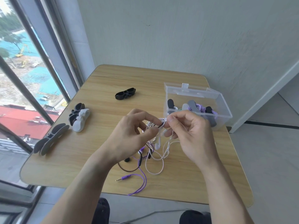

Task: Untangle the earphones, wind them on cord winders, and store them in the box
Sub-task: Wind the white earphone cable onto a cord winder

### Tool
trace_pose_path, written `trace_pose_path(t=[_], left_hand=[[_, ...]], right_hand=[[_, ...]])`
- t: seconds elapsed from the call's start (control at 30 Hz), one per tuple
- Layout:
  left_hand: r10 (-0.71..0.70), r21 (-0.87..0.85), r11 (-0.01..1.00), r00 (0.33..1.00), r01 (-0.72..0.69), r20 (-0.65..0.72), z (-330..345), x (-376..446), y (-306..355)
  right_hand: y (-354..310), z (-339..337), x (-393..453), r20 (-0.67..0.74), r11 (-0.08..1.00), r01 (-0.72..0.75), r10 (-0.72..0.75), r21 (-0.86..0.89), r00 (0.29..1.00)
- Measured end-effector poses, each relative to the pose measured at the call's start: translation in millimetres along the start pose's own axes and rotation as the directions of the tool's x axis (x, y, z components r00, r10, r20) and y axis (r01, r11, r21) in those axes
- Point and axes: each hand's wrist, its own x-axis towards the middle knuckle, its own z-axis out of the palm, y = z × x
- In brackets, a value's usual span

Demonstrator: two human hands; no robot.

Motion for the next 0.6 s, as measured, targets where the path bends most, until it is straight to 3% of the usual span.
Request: trace_pose_path(t=[0.23, 0.4, 0.53, 0.6], left_hand=[[0.006, 0.171, 0.985, 0.994, 0.013, -0.107, 3.7, 0.8, -6.2], [0.061, 0.208, 0.977, 0.997, -0.052, -0.037, 1.5, -1.1, -5.1], [0.049, 0.169, 0.985, 0.998, -0.041, -0.043, 0.4, -3.3, -2.5], [0.048, 0.160, 0.986, 0.998, -0.040, -0.047, 0.4, -4.4, -0.4]], right_hand=[[1.6, 4.5, -1.2, 0.009, 0.995, 0.104, -0.104, -0.004, 0.995], [4.9, 5.7, 0.9, -0.039, 0.990, 0.112, -0.116, -0.089, 0.992], [0.6, 5.6, 0.4, 0.013, 0.994, 0.037, -0.039, 0.106, 0.999], [0.5, 6.6, -0.1, -0.005, 0.993, 0.020, -0.020, 0.115, 1.000]])
